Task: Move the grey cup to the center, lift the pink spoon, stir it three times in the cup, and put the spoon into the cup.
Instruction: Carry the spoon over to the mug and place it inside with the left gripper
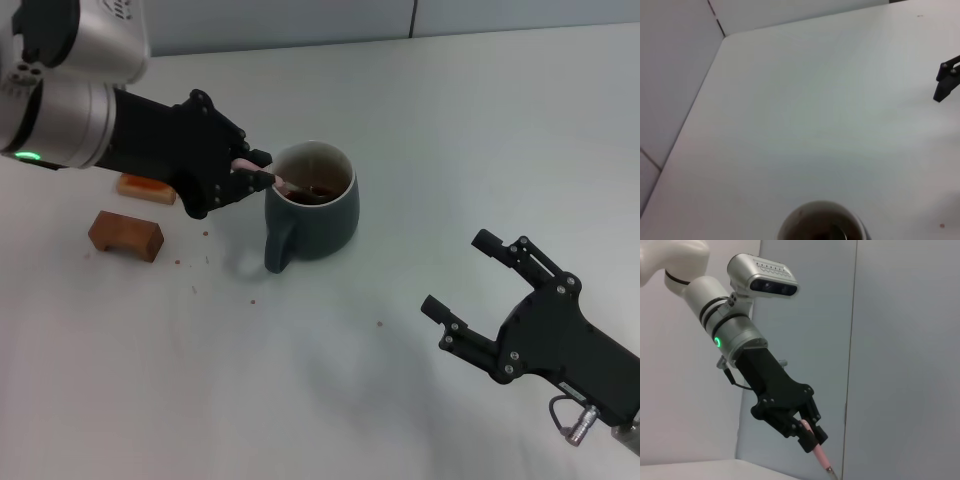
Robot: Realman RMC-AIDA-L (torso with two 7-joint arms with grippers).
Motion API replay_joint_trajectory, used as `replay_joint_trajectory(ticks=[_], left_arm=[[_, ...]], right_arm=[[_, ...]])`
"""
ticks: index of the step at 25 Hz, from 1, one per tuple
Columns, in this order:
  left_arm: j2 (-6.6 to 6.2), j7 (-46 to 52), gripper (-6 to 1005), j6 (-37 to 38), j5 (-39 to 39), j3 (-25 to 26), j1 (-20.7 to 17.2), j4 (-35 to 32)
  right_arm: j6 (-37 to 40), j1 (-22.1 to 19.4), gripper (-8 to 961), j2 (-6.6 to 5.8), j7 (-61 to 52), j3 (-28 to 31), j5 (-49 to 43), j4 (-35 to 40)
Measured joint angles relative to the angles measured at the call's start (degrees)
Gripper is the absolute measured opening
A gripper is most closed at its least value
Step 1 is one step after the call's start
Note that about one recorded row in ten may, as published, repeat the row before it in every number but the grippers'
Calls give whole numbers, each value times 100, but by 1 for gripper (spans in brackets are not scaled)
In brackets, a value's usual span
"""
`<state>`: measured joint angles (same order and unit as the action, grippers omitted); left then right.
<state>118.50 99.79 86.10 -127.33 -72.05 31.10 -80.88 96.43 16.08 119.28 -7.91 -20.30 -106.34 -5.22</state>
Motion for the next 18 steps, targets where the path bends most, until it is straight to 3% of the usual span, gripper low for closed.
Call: replay_joint_trajectory(ticks=[6, 18], left_arm=[[-21, 13, 139, -42, -126, 70, -14, -6], [13, -46, 140, -318, -234, 86, 330, 311]], right_arm=[[-10, 24, 834, -2, 0, 0, 0, 3], [-8, 48, 834, -2, 0, 0, 0, 2]])
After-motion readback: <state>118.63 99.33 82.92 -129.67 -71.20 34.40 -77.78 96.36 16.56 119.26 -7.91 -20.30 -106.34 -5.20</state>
